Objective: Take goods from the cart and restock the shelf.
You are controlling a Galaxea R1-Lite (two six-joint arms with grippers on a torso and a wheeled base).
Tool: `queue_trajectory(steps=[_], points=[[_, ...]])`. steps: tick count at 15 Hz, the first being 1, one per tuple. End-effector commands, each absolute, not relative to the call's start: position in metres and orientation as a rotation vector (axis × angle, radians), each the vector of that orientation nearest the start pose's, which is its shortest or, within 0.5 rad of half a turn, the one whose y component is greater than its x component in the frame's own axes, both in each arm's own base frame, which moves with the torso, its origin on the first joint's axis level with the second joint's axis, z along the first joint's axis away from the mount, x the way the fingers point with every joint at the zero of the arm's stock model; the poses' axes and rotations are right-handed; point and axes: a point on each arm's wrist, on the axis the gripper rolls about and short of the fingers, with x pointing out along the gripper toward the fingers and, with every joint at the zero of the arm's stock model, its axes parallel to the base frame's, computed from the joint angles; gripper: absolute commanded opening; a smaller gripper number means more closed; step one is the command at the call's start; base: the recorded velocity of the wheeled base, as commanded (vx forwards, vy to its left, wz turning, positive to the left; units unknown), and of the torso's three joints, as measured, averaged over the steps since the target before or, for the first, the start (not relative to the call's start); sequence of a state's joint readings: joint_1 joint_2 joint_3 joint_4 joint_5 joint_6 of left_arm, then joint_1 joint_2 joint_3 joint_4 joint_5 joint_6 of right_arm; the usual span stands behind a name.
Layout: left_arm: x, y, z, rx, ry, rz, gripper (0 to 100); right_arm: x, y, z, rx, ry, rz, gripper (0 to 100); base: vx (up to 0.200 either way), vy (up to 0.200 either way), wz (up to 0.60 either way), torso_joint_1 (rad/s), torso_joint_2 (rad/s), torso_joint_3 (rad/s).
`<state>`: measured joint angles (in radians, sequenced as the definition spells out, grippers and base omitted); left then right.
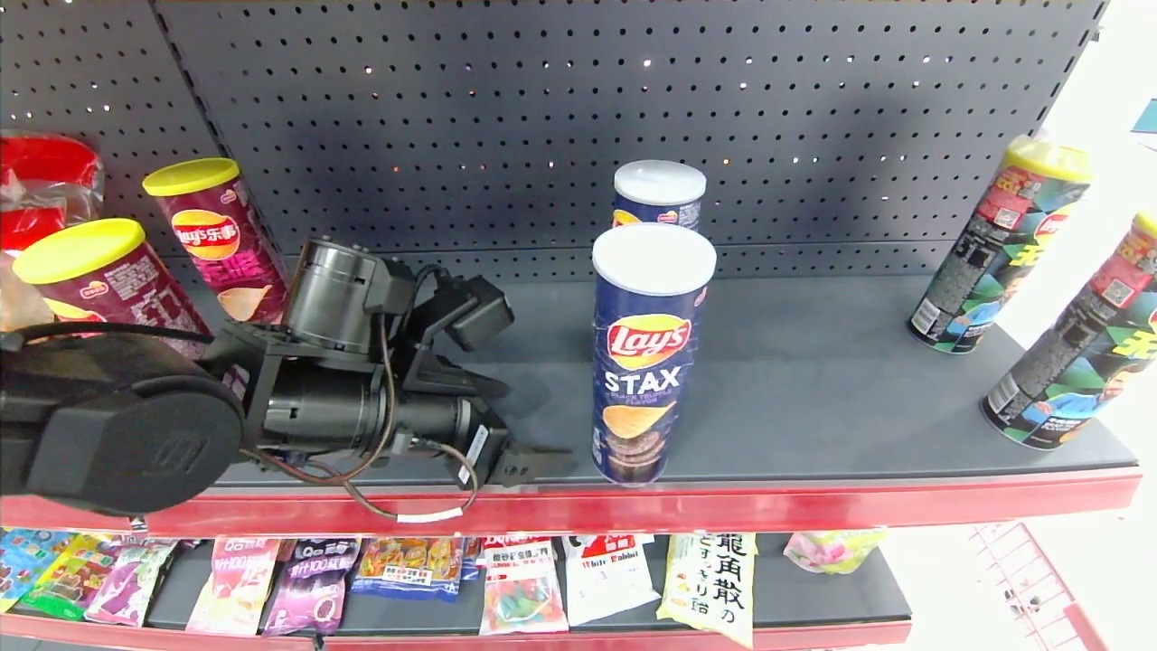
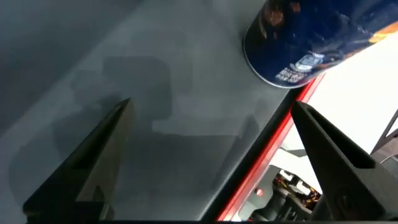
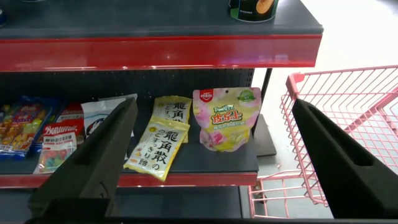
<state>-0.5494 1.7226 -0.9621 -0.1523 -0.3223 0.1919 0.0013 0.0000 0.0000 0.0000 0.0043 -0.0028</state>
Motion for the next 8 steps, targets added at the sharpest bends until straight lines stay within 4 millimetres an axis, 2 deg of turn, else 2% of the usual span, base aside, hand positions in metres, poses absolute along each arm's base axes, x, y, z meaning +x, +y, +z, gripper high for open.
queue_trajectory(steps=[1,8], points=[[0.2602,-0.1698,0.1719,0.247,0.541,-0.908,100,-0.0228,0.0001,0.0755,-0.003,0.0,0.006,100,0.0,0.0,0.0,0.0,0.0,0.0],[0.2665,-0.1783,0.1723,0.25,0.533,-0.918,100,-0.0228,0.0001,0.0755,-0.002,0.0,0.006,100,0.0,0.0,0.0,0.0,0.0,0.0]])
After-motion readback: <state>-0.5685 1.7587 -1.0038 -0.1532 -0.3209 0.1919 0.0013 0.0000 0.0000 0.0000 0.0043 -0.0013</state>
